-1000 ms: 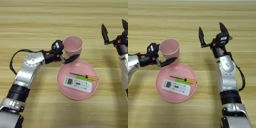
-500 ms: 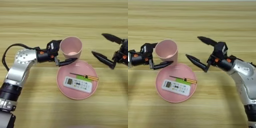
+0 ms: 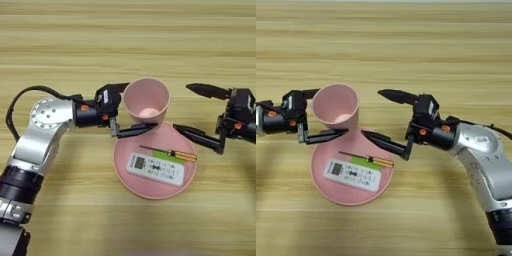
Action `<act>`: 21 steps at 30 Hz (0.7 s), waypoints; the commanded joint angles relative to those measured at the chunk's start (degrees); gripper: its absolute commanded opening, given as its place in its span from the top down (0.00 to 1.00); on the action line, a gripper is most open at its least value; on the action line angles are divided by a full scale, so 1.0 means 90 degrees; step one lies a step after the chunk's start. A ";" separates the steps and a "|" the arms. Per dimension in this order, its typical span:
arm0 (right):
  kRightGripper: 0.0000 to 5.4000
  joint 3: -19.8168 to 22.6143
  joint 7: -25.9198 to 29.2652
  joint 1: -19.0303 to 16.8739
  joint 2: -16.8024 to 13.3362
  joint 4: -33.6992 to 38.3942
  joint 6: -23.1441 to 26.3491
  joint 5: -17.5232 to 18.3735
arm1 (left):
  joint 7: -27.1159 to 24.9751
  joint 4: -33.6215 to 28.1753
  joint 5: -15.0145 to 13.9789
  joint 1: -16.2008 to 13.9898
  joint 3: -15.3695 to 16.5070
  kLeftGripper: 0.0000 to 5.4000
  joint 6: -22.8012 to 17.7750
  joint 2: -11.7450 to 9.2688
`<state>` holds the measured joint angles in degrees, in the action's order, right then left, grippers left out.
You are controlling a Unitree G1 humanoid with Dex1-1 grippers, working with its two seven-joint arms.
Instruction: Move the objects on the table
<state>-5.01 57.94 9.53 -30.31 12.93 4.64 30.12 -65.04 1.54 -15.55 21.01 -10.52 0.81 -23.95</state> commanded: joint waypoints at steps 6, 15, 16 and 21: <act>0.00 -0.0358 -0.0064 0.0135 0.0073 0.0343 -0.0065 -0.0607 | -0.0056 -0.0044 0.0078 -0.0042 -0.0154 0.21 0.0104 -0.0116; 0.00 -0.0583 -0.0188 0.0309 0.0229 0.0321 -0.0103 -0.0941 | -0.0046 -0.0039 0.0126 -0.0085 -0.0254 0.21 0.0145 -0.0106; 0.00 -0.0597 -0.0193 0.0331 0.0245 0.0310 -0.0115 -0.0982 | -0.0044 -0.0044 0.0131 -0.0092 -0.0266 0.21 0.0148 -0.0103; 0.00 -0.0664 -0.0215 0.0397 0.0285 0.0345 -0.0149 -0.1107 | -0.0046 -0.0038 0.0140 -0.0109 -0.0312 0.21 0.0167 -0.0106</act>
<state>-10.75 56.40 11.96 -27.86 15.77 3.70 20.99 -65.30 1.55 -15.06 20.10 -12.92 1.65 -24.12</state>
